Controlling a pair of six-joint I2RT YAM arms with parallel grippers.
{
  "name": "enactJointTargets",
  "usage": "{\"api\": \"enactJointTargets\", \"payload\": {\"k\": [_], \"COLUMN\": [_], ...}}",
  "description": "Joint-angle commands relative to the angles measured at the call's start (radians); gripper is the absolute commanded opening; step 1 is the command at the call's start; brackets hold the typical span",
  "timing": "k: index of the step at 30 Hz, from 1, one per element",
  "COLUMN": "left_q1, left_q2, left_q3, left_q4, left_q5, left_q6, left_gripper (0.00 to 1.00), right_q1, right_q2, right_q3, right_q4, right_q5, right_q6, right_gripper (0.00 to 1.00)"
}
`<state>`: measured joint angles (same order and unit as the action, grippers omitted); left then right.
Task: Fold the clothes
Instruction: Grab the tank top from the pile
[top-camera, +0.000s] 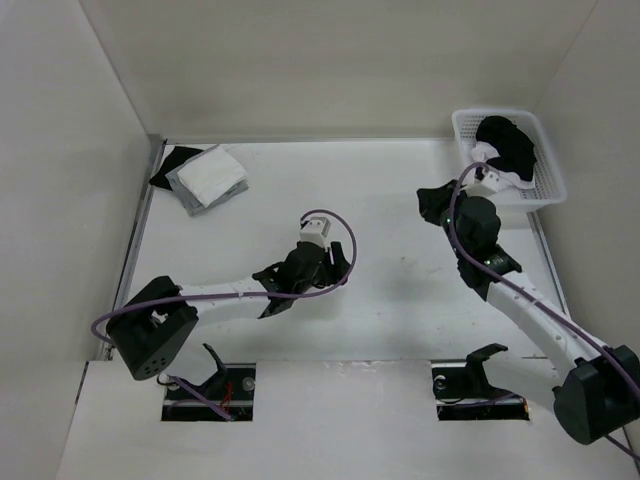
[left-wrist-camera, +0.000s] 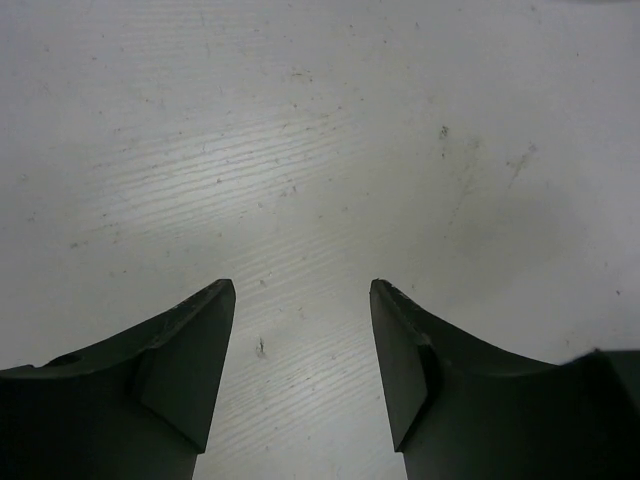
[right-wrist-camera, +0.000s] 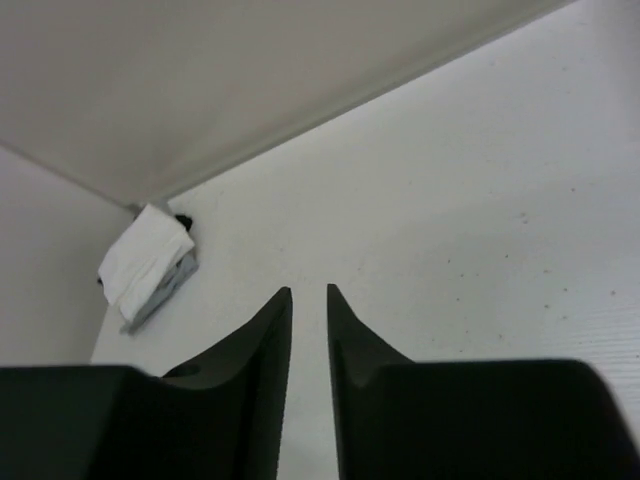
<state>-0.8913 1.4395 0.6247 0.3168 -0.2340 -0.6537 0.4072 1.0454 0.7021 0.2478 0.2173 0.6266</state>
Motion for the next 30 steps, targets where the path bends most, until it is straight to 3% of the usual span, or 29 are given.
{"api": "enactJointTargets", "payload": {"k": [1,2,4,9,12,15,17,20,24,30], "left_q1": [-0.005,-0.005,-0.007,-0.031,-0.03,0.001,0.015,0.044,0.082,0.13], "left_q2": [-0.08,-0.086,-0.09,-0.102,-0.122,-0.131,-0.129,-0.117,-0.079,-0.021], "left_q3": [-0.022,-0.035,-0.059,-0.083,-0.105,-0.123,-0.126,-0.137,-0.164,-0.171], "left_q4": [0.08,0.093,0.119,0.169,0.2,0.211,0.212,0.226,0.292,0.346], "left_q5": [0.036,0.036,0.033,0.025,0.015,0.025,0.028,0.032,0.038,0.117], "left_q6": [0.008,0.009,0.016,0.041,0.071,0.063,0.06,0.06,0.04,-0.004], "left_gripper": [0.56,0.56,0.56,0.52,0.38,0.16,0.11,0.12,0.27,0.36], "right_q1": [-0.073,-0.107,-0.171,-0.337,-0.44,-0.544,-0.587,-0.639,-0.69,-0.724], "right_q2": [-0.002,0.011,0.047,0.178,0.333,0.554,0.672,0.845,1.037,1.237], "right_q3": [0.077,0.097,0.131,0.23,0.338,0.503,0.609,0.787,0.993,1.223], "right_q4": [-0.102,-0.129,-0.159,-0.16,-0.159,-0.154,-0.165,-0.199,-0.237,-0.323], "right_q5": [0.031,0.031,0.034,0.013,0.013,0.025,0.013,0.001,-0.035,-0.052], "right_q6": [-0.014,-0.016,-0.019,-0.024,-0.033,-0.039,-0.045,-0.064,-0.057,-0.061], "right_gripper": [0.14,0.07,0.01,0.0,0.0,0.0,0.01,0.13,0.36,0.47]}}
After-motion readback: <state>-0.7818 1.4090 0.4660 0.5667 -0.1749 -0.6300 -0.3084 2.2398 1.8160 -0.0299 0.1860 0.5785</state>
